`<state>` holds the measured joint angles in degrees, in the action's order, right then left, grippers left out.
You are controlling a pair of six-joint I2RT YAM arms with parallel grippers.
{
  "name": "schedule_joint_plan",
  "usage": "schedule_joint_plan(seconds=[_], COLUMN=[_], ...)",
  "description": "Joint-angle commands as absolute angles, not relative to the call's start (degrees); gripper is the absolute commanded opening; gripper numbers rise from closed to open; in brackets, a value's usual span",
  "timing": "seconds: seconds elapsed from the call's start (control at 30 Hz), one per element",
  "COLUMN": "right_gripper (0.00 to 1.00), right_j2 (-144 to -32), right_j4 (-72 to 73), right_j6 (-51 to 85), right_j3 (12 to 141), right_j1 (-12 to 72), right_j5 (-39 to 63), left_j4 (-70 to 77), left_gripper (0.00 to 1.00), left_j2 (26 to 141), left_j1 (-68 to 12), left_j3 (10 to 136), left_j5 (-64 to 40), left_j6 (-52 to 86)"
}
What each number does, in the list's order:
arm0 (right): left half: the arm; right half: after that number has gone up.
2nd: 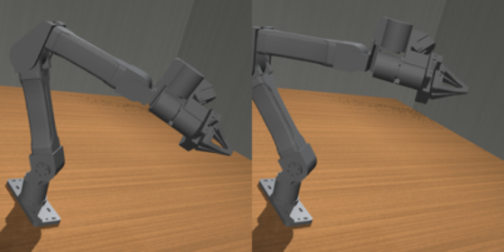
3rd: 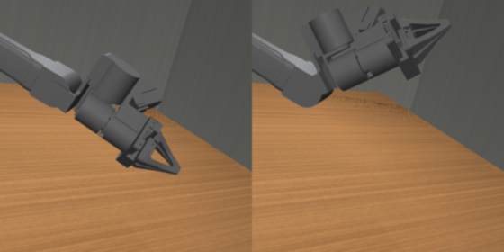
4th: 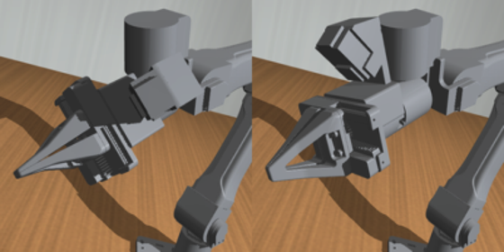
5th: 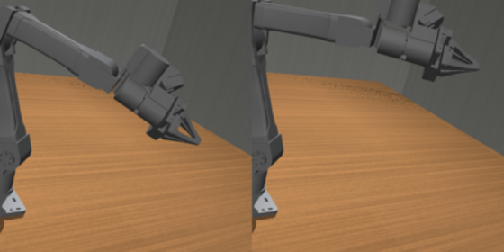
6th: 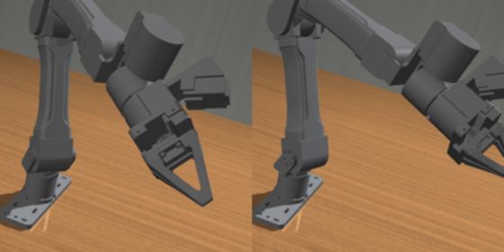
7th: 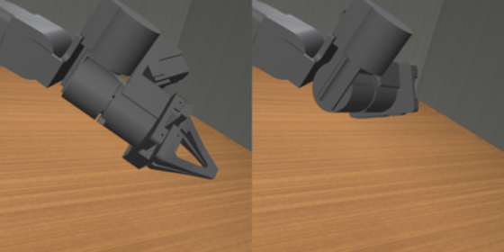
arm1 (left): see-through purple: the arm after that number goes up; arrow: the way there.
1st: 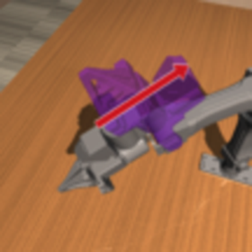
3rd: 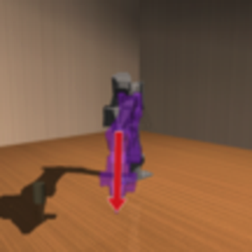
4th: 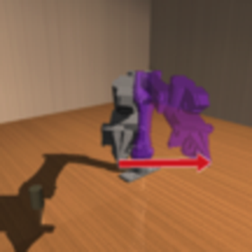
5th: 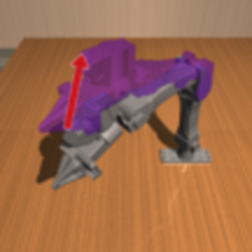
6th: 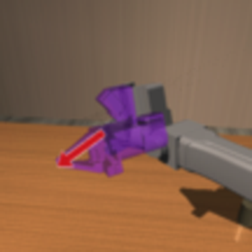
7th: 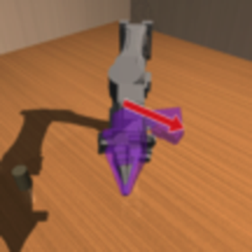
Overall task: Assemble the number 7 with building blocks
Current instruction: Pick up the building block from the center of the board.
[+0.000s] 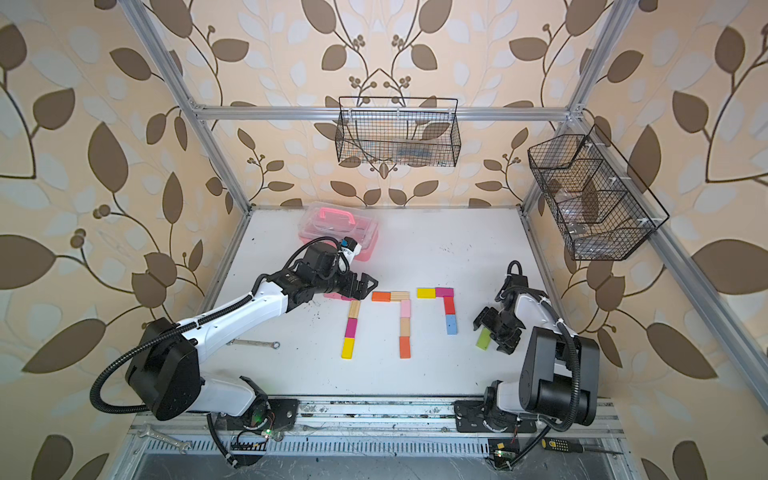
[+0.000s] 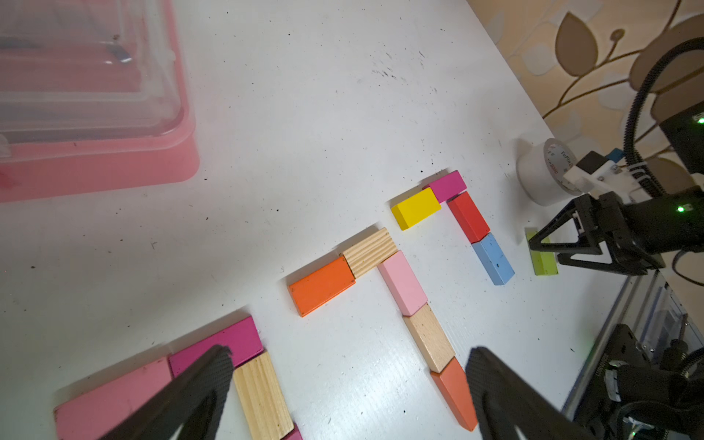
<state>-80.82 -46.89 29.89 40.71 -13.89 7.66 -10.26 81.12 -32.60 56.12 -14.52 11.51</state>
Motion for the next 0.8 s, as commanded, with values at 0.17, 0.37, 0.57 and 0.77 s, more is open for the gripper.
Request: schedule_joint_plan(seconds=[0.17,0.37,0.57,0.77], right_gripper=[0.66,0.38,0.18,0.18], right_j2=[-86.0,-84.9,-83.0,-78.9], right_j4=[-41.5,-40.4,-42.1,-48.4], right_j6=[31.2,30.9,30.1,27.4], right_j3=[39.0,39.4,40.7,45.1], right_j1=[-10.7,-10.0,-9.3,-6.8], right_j5=[4.4,5.1,5.2,2.1], left_j4=[-10.1,-10.3,-9.7,-10.2], left_gripper=[0.99,0.99,0.99,0.99], left_j2=[80.0,79.9,79.9,79.5], left_j1=[-32.7,-32.8,-32.7,-32.8], left_j3=[57.0,57.0,56.7,56.8], left_j5=[-14.8,-14.7,-14.9,-14.6], left_j6=[11.3,11.2,11.4,11.1])
